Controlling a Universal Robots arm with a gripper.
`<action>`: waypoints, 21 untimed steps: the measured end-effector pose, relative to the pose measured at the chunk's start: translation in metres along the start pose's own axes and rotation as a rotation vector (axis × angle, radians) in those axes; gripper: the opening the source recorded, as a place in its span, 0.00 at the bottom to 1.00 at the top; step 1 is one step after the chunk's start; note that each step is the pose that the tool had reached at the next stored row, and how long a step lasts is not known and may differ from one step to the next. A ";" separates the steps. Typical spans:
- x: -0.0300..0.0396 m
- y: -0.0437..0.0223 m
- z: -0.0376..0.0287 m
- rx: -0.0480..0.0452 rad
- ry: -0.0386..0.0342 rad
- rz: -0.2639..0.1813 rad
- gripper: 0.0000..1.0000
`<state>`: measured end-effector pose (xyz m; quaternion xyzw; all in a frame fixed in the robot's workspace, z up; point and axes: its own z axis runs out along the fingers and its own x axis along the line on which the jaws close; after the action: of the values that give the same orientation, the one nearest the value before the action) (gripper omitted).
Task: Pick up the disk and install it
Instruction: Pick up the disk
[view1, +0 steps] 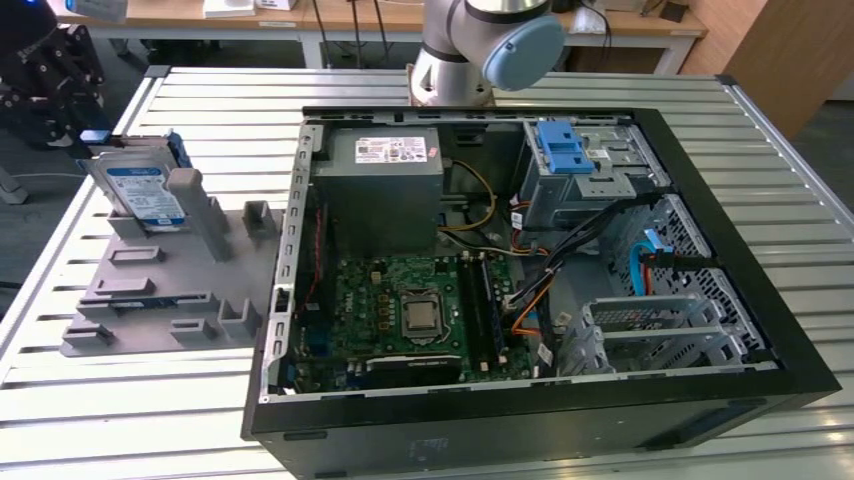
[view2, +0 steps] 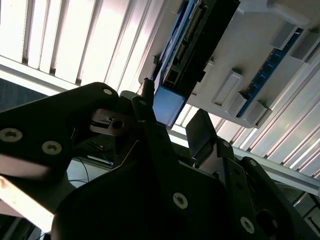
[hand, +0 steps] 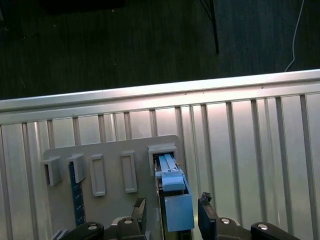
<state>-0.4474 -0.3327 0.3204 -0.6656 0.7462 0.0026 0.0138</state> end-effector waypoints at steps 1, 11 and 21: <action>-0.0001 0.0000 0.0006 -0.0008 0.0001 0.000 0.53; -0.0019 0.0004 0.0099 -0.0037 -0.0005 -0.056 0.53; -0.0027 0.0001 0.0177 -0.0176 0.0016 -0.056 0.53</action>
<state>-0.4469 -0.3297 0.3028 -0.6864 0.7271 0.0083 0.0074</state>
